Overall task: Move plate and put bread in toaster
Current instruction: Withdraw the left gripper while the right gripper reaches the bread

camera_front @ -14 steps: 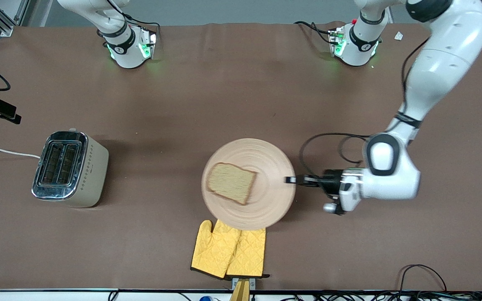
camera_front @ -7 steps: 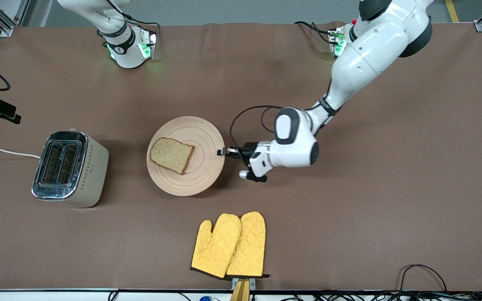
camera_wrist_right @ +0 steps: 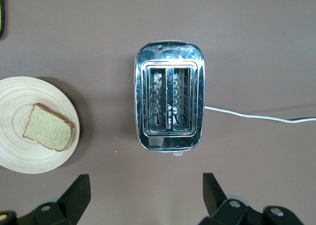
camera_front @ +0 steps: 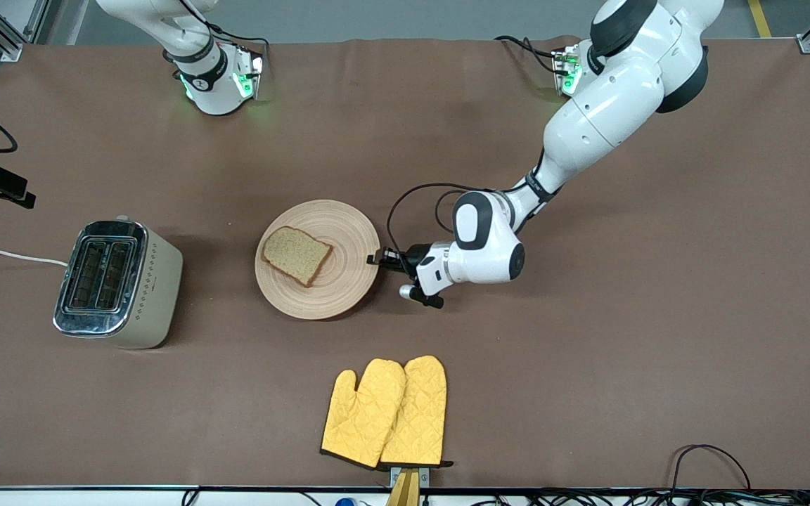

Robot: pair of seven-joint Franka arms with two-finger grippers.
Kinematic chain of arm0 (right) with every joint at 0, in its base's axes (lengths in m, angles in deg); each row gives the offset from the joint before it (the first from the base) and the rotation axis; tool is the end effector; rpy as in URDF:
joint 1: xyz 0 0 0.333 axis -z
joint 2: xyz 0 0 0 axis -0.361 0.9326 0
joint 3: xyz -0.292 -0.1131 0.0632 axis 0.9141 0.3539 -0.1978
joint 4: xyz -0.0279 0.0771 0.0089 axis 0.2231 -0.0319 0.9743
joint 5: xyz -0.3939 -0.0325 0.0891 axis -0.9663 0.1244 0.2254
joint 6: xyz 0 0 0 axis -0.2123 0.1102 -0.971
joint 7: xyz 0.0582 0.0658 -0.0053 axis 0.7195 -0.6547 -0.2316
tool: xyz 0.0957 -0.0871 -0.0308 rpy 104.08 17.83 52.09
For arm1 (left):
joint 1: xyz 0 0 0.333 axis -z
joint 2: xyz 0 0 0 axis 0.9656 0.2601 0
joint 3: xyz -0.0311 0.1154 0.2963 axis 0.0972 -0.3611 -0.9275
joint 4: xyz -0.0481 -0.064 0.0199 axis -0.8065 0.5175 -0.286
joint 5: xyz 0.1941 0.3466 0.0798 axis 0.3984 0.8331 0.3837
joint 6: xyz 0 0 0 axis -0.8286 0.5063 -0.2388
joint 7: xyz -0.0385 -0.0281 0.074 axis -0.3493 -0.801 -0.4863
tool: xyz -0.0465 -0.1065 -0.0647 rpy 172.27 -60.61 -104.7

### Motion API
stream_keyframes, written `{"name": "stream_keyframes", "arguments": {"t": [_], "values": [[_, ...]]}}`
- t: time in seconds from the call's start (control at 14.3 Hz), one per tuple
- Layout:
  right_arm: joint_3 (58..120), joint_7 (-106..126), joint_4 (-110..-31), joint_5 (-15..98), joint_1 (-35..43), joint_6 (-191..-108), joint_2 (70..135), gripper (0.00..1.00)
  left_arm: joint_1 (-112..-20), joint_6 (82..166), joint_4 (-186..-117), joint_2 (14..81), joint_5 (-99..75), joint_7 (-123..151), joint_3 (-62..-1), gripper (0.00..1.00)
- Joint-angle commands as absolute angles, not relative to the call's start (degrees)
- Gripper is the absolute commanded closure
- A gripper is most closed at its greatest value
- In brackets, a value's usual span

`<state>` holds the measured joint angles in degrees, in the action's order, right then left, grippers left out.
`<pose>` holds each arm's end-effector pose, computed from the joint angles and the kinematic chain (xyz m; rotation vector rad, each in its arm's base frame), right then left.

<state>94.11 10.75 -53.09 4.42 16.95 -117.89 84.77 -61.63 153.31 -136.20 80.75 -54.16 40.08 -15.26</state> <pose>0.5854 -0.0582 0.6069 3.1233 -0.0583 -0.0893 0.5582 -0.4986 0.1276 2.1385 -0.1159 -0.1846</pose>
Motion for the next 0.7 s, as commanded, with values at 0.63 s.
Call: {"name": "stream_keyframes", "arguments": {"t": [0.63], "values": [[93.8, 29.0, -71.6, 11.1, 3.4, -132.4, 84.9, 0.0, -88.4, 111.0, -123.2, 71.4, -16.8, 31.8, -15.4, 0.0]]}}
